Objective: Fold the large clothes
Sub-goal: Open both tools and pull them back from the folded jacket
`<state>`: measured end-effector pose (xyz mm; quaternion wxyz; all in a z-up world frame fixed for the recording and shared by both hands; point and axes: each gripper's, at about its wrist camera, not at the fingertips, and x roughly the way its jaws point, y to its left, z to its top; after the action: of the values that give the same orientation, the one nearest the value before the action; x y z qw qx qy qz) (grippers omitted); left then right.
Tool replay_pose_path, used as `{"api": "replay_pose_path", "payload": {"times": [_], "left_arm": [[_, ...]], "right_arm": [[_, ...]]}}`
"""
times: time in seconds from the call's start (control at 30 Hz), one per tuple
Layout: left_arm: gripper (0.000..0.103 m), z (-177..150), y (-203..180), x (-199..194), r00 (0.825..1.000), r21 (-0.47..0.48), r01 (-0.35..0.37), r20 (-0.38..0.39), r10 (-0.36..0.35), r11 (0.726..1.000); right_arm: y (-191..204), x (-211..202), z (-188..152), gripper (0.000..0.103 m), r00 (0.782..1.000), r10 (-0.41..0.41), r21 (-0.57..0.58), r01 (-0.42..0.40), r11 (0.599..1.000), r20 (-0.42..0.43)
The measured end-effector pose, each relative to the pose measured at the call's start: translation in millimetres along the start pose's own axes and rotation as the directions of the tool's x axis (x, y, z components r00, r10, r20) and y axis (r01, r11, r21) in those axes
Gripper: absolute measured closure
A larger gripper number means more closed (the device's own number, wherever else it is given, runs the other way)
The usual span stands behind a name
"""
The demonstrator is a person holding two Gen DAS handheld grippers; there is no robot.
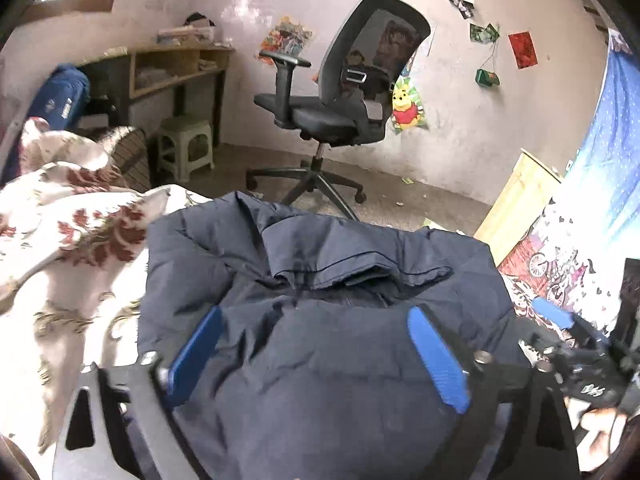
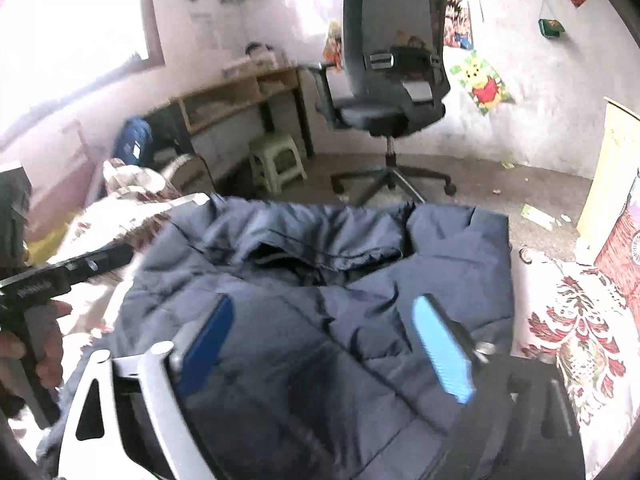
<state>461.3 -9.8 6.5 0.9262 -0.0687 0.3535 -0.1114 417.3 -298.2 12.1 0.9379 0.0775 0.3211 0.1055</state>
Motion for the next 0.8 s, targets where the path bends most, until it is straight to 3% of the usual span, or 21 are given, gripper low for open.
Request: {"api": "replay_pose_path", "payload": {"times": [0.27,0.57,0.8], "left_arm": [[0.0,-24,-24,-84,0.988,0.095,-0.087,0.135,0.073,0.992],[0.0,-52,-49,-172,0.962,0.124,-0.135,0.253,0.101,0.983],[0.0,-81,-64,-219,0.953,0.139,-0.152,0.284,0.108,0.979]], "right_arm": [[25,-85,-3,0.002,0.992,0.002,-0.047,0.004,0.999,0.124],[44,-152,-29,0.001,0.989,0.033,-0.066,-0.023,0.998,0.142],[49,-206,-58,0.001,0.986,0.044,-0.104,-0.027,0.994,0.164]]}}
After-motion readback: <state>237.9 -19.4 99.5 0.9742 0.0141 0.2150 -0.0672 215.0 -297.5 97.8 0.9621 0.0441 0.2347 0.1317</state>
